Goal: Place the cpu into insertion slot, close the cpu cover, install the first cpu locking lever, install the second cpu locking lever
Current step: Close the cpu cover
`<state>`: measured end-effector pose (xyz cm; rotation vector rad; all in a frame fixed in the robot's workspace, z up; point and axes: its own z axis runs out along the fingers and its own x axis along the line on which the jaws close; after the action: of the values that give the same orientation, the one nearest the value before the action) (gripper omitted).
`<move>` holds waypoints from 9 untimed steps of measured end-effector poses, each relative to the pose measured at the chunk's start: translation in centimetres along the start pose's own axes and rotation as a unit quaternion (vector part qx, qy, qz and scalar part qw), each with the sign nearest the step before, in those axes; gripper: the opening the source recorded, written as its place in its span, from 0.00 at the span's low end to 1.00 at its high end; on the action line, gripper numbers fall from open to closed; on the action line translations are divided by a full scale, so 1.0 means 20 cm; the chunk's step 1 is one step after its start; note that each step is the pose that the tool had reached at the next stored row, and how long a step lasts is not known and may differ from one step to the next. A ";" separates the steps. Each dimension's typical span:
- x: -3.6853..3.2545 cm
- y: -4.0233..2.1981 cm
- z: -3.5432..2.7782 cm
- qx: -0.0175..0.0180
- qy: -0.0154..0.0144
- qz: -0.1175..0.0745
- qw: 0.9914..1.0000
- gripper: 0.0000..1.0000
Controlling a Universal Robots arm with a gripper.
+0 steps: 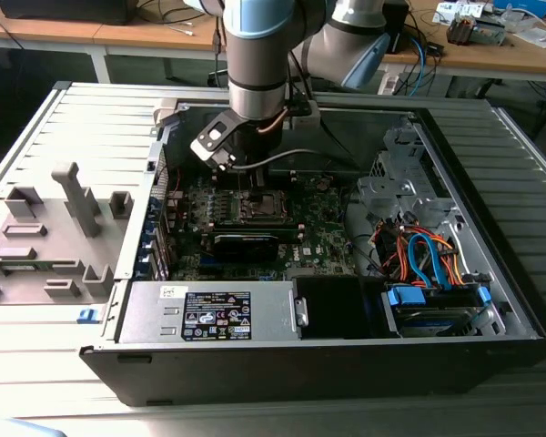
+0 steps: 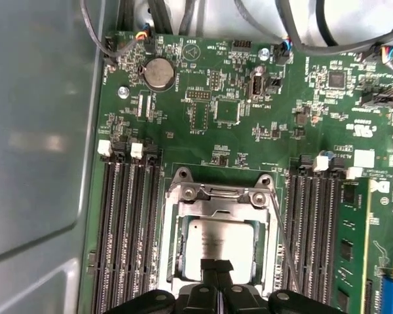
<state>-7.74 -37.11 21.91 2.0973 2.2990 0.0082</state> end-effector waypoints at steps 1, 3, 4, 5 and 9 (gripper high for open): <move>0.000 0.001 -0.007 0.000 0.000 0.000 1.000 0.11; -0.002 0.016 -0.035 0.000 0.000 0.000 1.000 0.11; -0.003 0.020 -0.045 0.001 0.000 0.000 1.000 0.11; -0.003 0.023 -0.053 0.001 0.000 0.000 1.000 0.11; -0.004 0.027 -0.104 0.001 0.000 0.000 1.000 0.11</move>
<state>-7.26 -37.11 24.01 2.0981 2.3000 0.0064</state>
